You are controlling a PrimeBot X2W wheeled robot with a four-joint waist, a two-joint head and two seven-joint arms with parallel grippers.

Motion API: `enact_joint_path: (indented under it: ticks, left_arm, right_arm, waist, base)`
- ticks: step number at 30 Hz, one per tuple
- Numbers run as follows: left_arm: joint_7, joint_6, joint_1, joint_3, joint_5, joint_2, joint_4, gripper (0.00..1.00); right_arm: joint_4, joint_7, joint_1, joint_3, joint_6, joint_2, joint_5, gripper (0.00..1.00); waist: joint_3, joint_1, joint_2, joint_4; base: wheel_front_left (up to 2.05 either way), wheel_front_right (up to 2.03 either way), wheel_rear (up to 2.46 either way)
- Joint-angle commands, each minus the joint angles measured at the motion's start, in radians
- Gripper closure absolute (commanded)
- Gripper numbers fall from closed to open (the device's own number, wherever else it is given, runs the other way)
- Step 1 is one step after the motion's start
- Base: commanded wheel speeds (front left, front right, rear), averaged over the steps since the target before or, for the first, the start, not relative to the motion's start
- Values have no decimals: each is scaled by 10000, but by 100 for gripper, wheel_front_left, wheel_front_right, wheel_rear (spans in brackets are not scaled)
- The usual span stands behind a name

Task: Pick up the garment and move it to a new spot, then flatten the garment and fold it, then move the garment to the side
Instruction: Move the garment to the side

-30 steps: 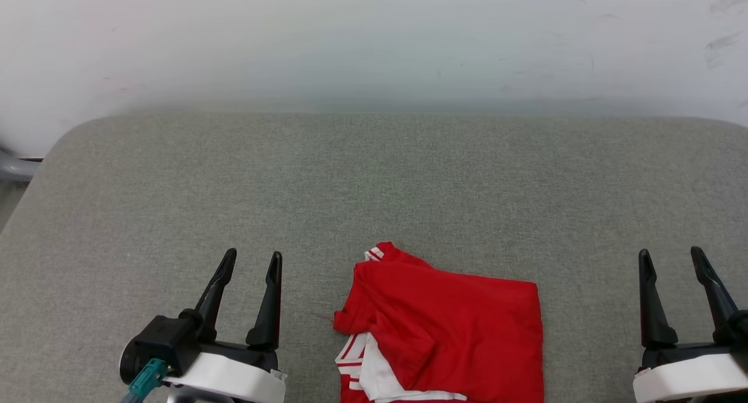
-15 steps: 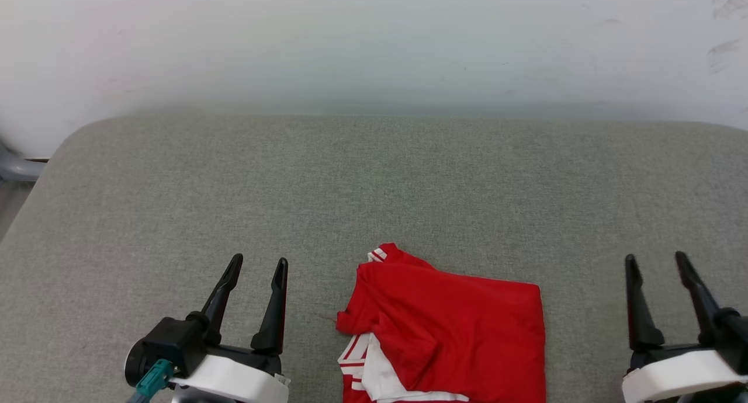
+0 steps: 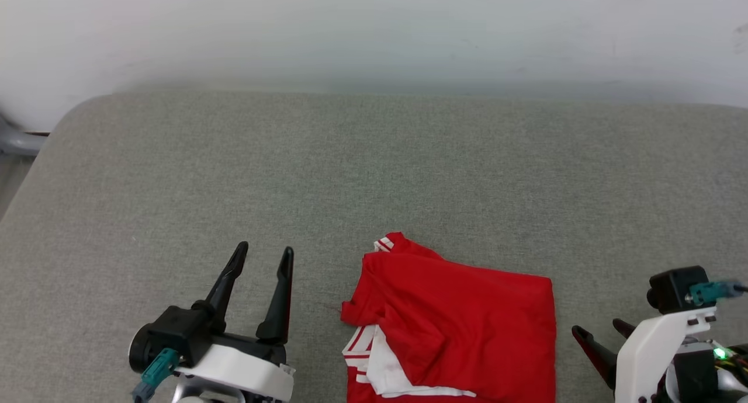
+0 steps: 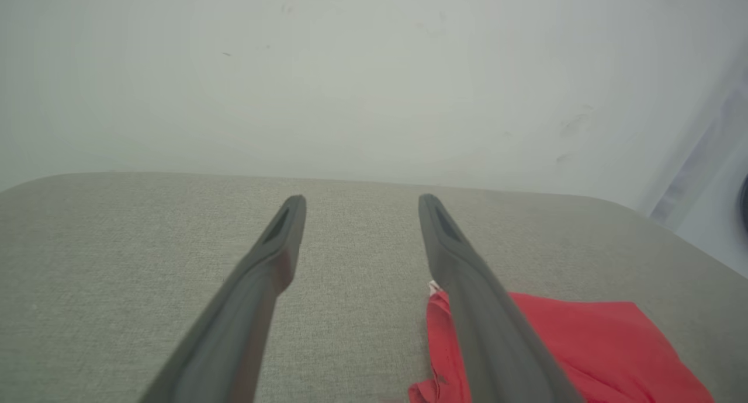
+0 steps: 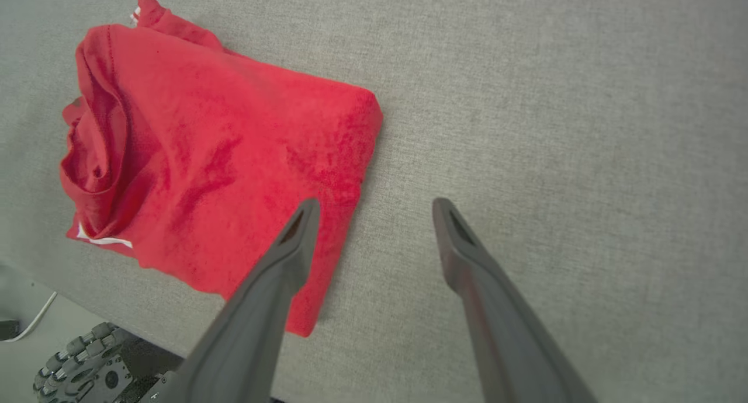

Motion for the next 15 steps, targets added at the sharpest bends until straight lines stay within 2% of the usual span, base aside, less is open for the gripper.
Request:
enact_joint_path:
  ticks: [1, 4, 8, 15]
  left_arm:
    - [-21, 3, -207, -53, 49, -9, -2, 0]
    - [-21, 3, -321, -150, 92, 6, 5, 0]
    - [-21, 3, -465, -188, 127, 7, -5, 0]
    - [-21, 3, -635, -254, 113, 4, -1, 0]
  right_arm:
    - [-225, 444, -174, -98, -11, 82, 31, 0]
    - [-378, 1432, -330, -157, -11, 250, -83, 0]
    - [-133, 2130, -546, -161, -11, 585, 50, 0]
    - [856, 2141, -863, -239, -11, 949, -220, 0]
  waist:
    - [135, 0, -1, 119]
    - [311, 0, -1, 294]
    - [537, 0, -1, 525]
    - [876, 0, -1, 904]
  base:
    - [0, 0, 0]
    - [0, 0, 0]
    - [0, 0, 0]
    - [0, 0, 0]
